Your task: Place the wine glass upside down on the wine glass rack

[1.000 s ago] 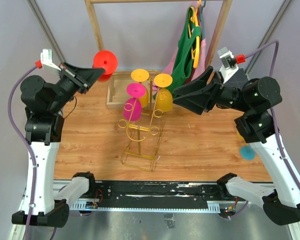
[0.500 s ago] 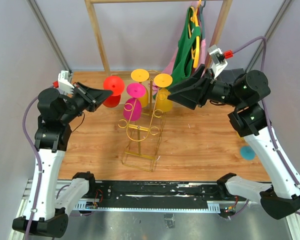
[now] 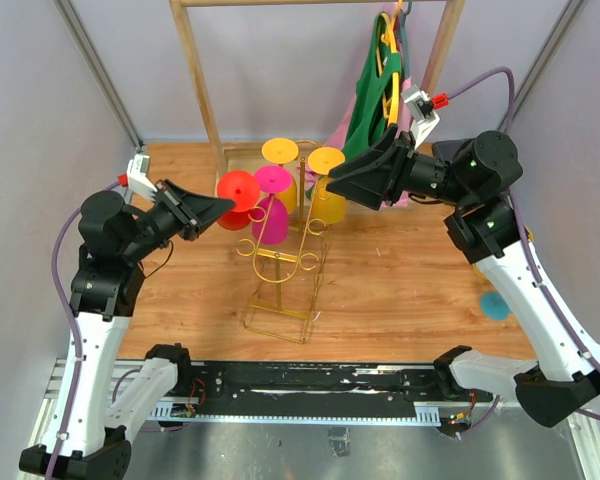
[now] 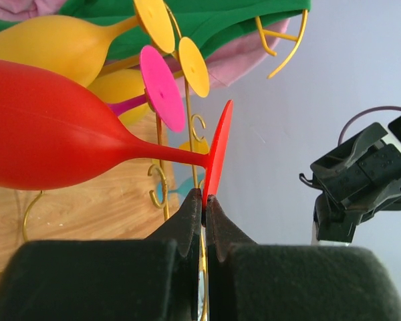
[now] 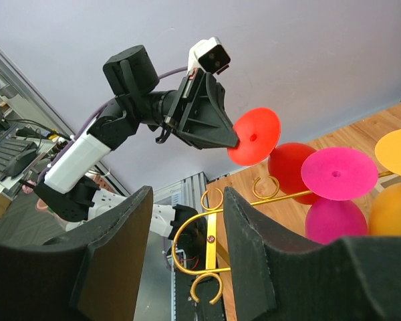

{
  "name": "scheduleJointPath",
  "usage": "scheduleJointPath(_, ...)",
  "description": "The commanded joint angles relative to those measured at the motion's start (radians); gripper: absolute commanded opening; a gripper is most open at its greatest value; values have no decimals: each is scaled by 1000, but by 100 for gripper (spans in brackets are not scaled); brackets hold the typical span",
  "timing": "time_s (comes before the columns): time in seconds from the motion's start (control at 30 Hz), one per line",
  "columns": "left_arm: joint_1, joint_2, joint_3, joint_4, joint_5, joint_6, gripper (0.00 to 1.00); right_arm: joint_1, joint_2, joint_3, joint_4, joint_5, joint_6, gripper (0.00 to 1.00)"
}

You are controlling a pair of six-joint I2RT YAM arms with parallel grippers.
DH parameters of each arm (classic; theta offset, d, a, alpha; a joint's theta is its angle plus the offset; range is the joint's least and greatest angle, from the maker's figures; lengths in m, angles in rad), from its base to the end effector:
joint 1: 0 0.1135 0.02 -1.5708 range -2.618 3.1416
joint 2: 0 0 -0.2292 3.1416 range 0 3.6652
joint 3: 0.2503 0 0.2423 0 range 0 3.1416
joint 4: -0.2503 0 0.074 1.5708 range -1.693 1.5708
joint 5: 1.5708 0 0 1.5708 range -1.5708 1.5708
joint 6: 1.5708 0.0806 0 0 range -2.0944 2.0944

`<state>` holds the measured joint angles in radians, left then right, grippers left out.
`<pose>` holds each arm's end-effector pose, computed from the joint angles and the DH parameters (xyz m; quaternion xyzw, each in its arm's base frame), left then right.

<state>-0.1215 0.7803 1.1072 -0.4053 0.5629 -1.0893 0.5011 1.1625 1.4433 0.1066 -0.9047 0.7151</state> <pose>0.1952 -0.0672 0.3958 -0.1613 0.7121 -0.5388 0.4202 0.1911 0.1769 0.4934 -0.3071 0.5375 0.6266 0.4734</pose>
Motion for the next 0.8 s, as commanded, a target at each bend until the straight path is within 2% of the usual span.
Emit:
scheduleJointPath(0.0, -12, -21, -27, -2, 36, -3, 0, -10, 1, 3, 58, 3, 23, 48)
scheduleJointPath(0.77, -25, 0, -16, -100, 42, -10, 0, -10, -33, -44, 71, 16, 13, 48)
